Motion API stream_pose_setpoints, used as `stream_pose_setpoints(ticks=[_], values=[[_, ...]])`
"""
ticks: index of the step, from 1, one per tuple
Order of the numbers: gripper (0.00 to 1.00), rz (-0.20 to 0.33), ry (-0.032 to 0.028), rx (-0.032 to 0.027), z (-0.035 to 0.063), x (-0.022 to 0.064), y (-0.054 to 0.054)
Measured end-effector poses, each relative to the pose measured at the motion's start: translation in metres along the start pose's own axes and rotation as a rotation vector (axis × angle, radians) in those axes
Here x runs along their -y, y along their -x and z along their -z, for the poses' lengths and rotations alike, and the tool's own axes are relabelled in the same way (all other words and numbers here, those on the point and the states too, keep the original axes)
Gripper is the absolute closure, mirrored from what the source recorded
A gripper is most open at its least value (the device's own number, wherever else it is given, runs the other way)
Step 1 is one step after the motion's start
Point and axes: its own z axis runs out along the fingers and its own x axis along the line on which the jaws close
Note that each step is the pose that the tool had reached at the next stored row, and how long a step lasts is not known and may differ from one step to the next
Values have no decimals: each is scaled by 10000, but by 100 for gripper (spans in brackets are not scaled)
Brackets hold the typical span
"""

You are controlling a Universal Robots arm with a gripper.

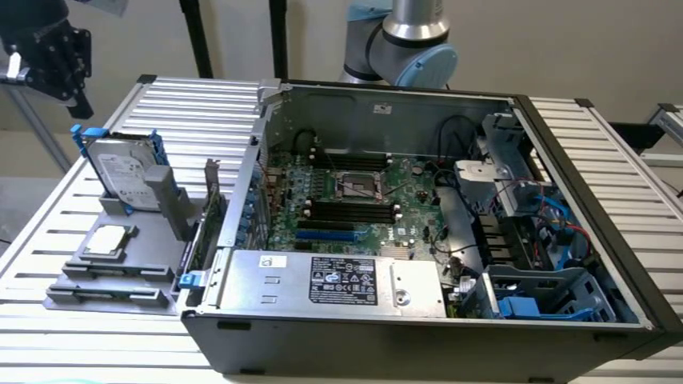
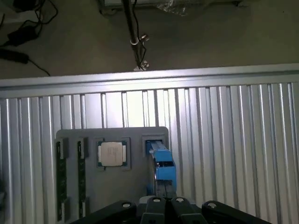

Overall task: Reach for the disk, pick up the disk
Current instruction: 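Pick up the disk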

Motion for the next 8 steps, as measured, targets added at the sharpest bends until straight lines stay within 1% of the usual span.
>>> stream_pose_setpoints(ticks=[2, 3, 4, 8], values=[[89, 8, 4, 95, 0, 0, 0], [89, 2, 6, 116, 0, 0, 1], [89, -7, 6, 126, 0, 0, 2], [89, -9, 6, 129, 0, 0, 0]])
